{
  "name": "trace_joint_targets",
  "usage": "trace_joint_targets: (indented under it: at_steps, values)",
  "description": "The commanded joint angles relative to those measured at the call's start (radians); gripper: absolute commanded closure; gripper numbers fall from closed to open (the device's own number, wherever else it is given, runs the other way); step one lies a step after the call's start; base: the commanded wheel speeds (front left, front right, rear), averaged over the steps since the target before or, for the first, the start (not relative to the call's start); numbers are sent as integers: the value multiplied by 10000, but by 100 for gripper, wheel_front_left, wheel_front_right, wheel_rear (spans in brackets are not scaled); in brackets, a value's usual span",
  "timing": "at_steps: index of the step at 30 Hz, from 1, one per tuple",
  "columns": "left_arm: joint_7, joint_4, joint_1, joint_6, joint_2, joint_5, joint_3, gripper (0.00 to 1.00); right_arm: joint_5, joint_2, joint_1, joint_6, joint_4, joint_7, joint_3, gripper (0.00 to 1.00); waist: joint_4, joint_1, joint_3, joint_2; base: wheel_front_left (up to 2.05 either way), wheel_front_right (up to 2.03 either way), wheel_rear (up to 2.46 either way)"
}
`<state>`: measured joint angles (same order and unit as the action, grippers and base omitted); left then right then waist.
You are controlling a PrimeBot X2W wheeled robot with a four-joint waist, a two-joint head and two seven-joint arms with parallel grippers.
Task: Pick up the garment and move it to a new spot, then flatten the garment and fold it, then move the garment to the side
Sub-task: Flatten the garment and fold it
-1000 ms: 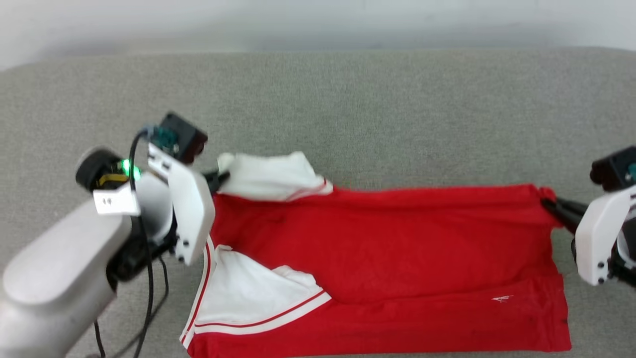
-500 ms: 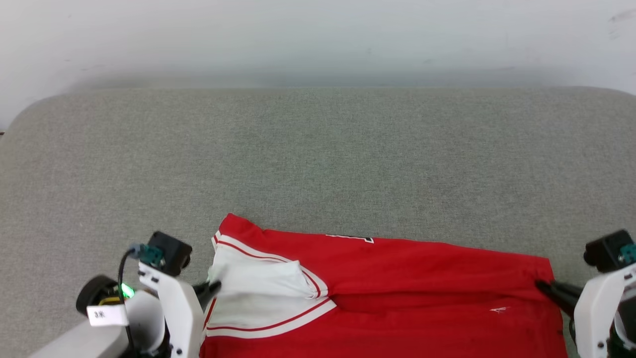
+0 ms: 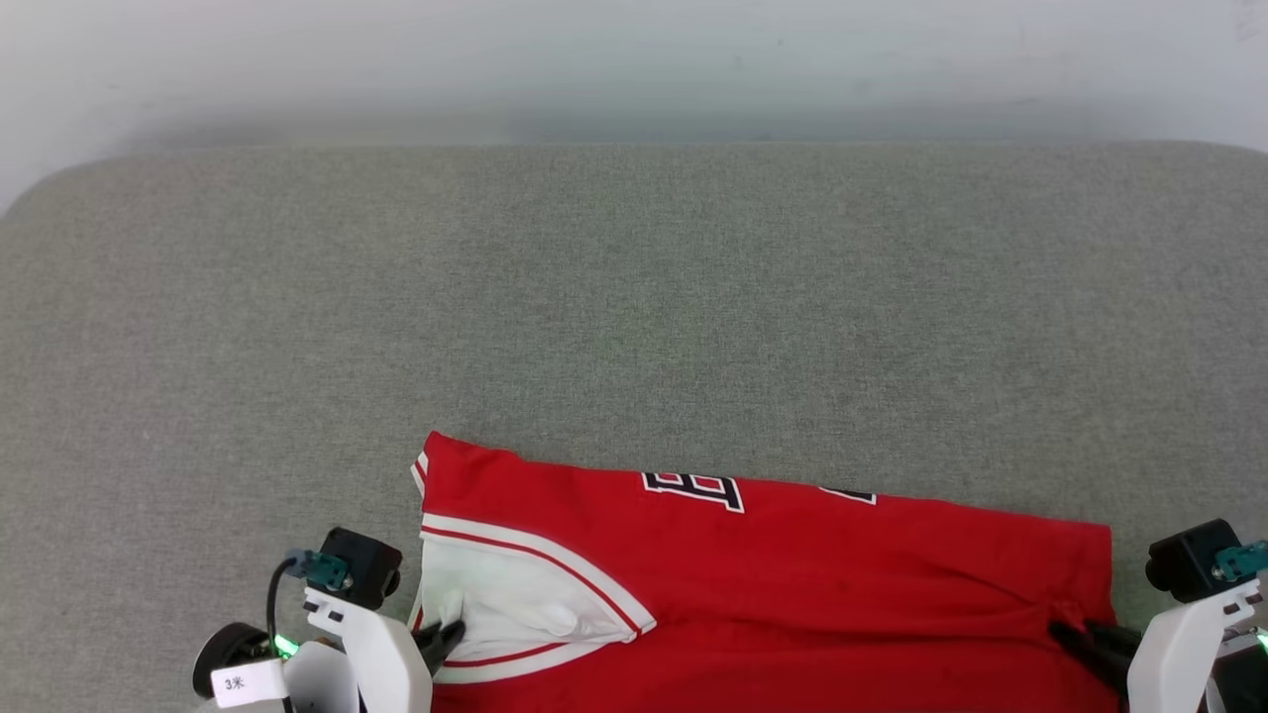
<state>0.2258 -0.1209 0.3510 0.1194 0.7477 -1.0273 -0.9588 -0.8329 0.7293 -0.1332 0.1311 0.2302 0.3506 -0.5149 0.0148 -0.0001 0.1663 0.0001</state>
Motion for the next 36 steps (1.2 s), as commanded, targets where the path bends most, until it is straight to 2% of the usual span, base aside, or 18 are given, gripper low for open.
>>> trace_joint_targets:
  at_steps: [1,6,10,15,21,24,30,36]
  values:
    - [-244,-112,-142,96,-56,89,94,0,39,-98,166,-8,-56,-218,70,0,-1,1,-92,-1,0,0,0]
    - [-1513,57,-339,576,-50,354,557,0,-62,218,348,-10,-675,-633,578,0,7,1,-443,-1,0,0,0]
    - [-2881,332,-648,1323,32,792,1034,0,-174,556,498,-8,-1337,-629,1238,0,4,1,-648,-1,0,0,0]
    - [-4224,552,-913,2158,-40,1229,1527,0,-457,922,631,-8,-1759,-52,1942,0,112,1,-693,-1,0,0,0]
    - [-4870,738,-1159,3088,-403,2128,2329,0,-1394,1108,761,-8,-1469,1152,2384,0,296,1,-654,-1,0,0,0]
    - [-4917,1054,-1326,3412,-793,2888,3078,0,-1713,1076,757,-8,-1194,1555,2480,0,421,1,-586,-1,0,0,0]
    - [-4919,1691,-2169,3431,-1803,4464,4542,0,-2147,737,533,-8,-462,1929,2423,0,682,1,-378,-1,0,0,0]
    - [-4918,1923,-2765,2972,-2992,5832,5572,0,-2450,318,425,-7,258,1823,2273,0,1146,1,-60,-1,0,0,0]
